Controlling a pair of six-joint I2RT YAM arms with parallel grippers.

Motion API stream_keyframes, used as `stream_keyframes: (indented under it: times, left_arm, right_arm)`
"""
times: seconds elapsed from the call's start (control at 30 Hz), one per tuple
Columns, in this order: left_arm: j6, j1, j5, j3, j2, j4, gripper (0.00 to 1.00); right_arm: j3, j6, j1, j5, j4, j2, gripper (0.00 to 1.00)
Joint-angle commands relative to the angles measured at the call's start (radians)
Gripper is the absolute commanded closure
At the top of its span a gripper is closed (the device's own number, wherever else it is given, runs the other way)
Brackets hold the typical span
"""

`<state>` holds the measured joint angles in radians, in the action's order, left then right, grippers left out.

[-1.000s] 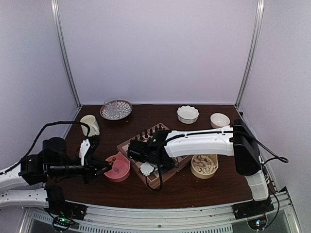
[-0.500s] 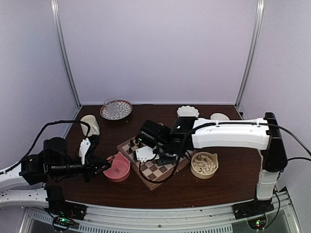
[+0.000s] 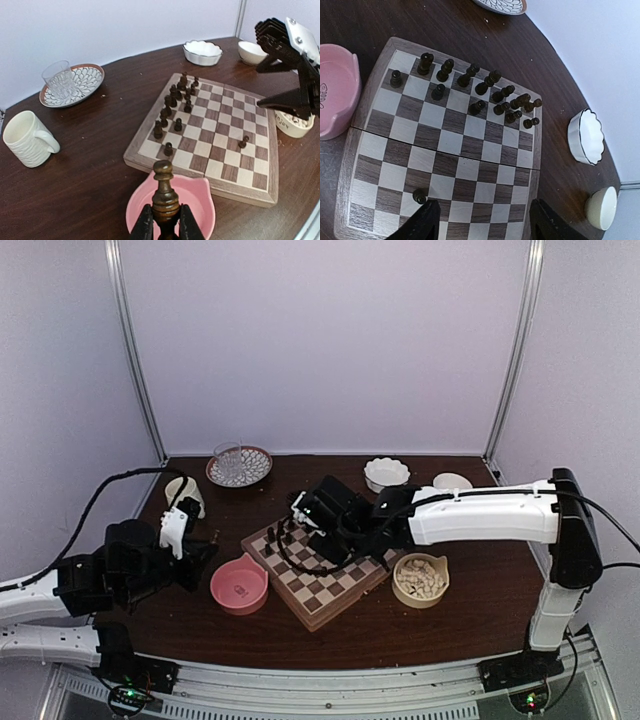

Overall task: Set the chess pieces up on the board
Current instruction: Place the pawn on the chessboard, then pick up the pawn from the chessboard.

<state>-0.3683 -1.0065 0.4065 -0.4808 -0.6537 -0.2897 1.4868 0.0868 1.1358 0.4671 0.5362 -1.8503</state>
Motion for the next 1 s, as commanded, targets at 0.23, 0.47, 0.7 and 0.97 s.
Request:
stream_keyframes:
  times: [0.23,0.47,0.7,0.97]
  left_arm:
    - [0.142,0.04,0.095,0.074,-0.162,0.485,1.0]
    - [0.207,0.042,0.066,0.13,-0.142,0.525,1.0]
    - [0.222,0.042,0.045,0.143,-0.092,0.508,1.0]
    - [0.229,0.042,0.034,0.135,-0.096,0.492,1.0]
  right_arm:
    - [0.051,-0.324,-0.1,-0.352,0.112,-0.021,0.44]
    - [0.134,-0.36,-0.1,-0.427,0.202,-0.137,0.48]
    - [0.153,-0.361,-0.1,-0.44,0.221,-0.18,0.53]
    - [0.169,-0.363,-0.099,-0.461,0.238,-0.208,0.62]
